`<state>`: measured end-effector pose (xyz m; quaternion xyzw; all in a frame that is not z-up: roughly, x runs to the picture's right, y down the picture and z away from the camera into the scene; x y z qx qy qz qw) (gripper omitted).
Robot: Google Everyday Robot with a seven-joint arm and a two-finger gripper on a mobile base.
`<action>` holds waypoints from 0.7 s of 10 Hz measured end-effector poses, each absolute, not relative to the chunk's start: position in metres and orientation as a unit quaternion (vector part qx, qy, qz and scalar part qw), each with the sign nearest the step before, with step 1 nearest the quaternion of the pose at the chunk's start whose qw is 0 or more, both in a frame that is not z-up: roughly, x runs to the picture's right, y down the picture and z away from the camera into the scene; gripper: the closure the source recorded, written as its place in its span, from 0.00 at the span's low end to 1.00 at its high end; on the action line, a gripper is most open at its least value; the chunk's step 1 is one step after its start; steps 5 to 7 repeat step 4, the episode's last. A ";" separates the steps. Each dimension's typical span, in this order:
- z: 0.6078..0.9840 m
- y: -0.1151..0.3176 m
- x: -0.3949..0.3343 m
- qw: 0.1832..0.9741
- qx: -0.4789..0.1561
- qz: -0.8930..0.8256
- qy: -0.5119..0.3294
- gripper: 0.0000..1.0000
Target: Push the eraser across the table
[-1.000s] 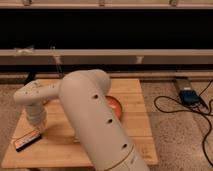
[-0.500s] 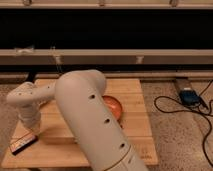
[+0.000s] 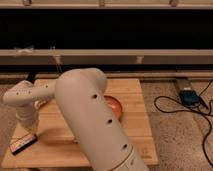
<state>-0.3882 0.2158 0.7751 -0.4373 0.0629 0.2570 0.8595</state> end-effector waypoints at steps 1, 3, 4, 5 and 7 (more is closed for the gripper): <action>0.773 0.205 -0.382 0.862 -0.430 0.263 0.058 0.72; 0.772 0.205 -0.384 0.863 -0.429 0.262 0.057 0.70; 0.773 0.206 -0.383 0.862 -0.429 0.262 0.057 0.70; 0.773 0.206 -0.383 0.862 -0.429 0.262 0.057 0.70; 0.773 0.206 -0.383 0.862 -0.429 0.262 0.057 0.70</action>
